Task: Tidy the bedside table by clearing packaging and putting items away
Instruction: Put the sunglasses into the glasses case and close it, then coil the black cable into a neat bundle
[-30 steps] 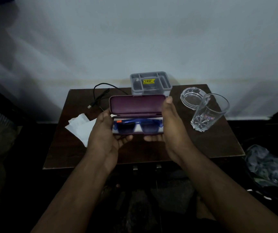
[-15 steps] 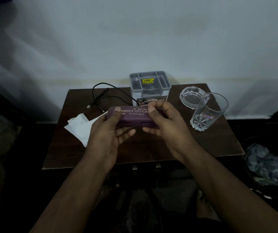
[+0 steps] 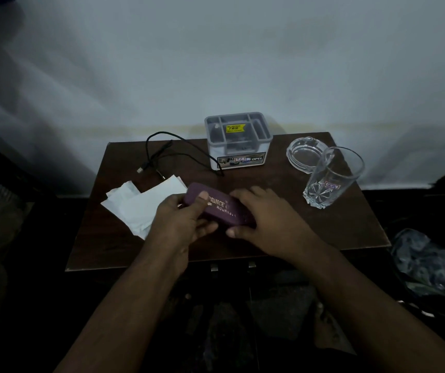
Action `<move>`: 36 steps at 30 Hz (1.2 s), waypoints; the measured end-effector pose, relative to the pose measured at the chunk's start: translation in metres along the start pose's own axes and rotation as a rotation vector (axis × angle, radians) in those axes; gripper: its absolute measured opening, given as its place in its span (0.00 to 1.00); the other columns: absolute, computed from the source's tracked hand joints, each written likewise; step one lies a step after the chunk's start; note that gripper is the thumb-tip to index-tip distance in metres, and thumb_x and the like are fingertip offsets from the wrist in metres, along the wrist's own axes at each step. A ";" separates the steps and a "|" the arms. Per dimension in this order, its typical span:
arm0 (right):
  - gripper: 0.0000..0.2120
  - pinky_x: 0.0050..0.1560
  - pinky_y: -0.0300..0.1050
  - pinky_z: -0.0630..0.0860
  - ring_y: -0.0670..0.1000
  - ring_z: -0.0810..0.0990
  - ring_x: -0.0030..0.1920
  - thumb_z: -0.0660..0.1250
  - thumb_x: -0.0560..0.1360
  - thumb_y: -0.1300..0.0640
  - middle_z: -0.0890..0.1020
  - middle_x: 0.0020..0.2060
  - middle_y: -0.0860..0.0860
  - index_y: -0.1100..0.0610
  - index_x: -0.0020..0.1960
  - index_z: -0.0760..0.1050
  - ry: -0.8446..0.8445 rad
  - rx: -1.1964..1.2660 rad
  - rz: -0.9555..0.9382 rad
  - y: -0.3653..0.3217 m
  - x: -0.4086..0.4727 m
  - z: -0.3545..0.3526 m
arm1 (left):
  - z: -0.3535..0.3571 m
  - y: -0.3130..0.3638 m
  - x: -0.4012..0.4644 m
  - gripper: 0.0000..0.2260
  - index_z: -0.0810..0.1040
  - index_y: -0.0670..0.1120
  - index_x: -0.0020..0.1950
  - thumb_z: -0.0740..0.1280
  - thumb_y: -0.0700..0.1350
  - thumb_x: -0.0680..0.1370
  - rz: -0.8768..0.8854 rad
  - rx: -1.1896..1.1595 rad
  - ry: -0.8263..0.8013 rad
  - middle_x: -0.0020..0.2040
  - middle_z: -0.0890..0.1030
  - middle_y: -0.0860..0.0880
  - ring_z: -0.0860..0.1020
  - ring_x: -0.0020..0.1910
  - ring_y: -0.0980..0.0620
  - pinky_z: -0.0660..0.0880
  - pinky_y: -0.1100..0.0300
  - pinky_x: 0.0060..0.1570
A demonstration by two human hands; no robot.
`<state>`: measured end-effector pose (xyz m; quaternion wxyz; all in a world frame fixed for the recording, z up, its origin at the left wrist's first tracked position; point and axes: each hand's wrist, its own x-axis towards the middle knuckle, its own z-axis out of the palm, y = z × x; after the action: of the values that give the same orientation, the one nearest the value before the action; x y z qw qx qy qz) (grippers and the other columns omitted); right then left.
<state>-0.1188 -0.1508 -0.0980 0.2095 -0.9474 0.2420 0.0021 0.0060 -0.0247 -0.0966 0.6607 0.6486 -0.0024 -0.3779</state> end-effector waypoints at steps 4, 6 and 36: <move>0.34 0.63 0.54 0.71 0.56 0.74 0.66 0.73 0.72 0.42 0.74 0.66 0.50 0.47 0.74 0.65 -0.011 -0.138 0.083 0.003 -0.001 0.005 | 0.016 -0.008 -0.003 0.12 0.74 0.42 0.66 0.66 0.42 0.83 -0.007 0.168 -0.064 0.55 0.83 0.44 0.85 0.45 0.48 0.82 0.58 0.38; 0.35 0.66 0.55 0.69 0.57 0.72 0.69 0.72 0.74 0.46 0.72 0.69 0.50 0.45 0.77 0.62 0.011 -0.212 0.126 0.011 -0.002 0.002 | 0.022 -0.010 -0.004 0.14 0.72 0.47 0.68 0.67 0.43 0.83 0.014 0.275 -0.046 0.57 0.81 0.47 0.84 0.50 0.47 0.82 0.54 0.43; 0.34 0.67 0.54 0.66 0.54 0.65 0.75 0.65 0.78 0.56 0.62 0.80 0.45 0.47 0.80 0.58 -0.123 -0.085 -0.124 -0.092 0.057 0.070 | -0.074 0.022 -0.007 0.20 0.67 0.43 0.70 0.66 0.47 0.80 0.169 1.121 0.199 0.62 0.79 0.41 0.77 0.62 0.40 0.73 0.45 0.63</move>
<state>-0.0188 -0.0757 -0.1317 0.1834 -0.9667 0.1690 0.0577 0.0486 0.0396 -0.0863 0.2408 0.9297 -0.1921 -0.2019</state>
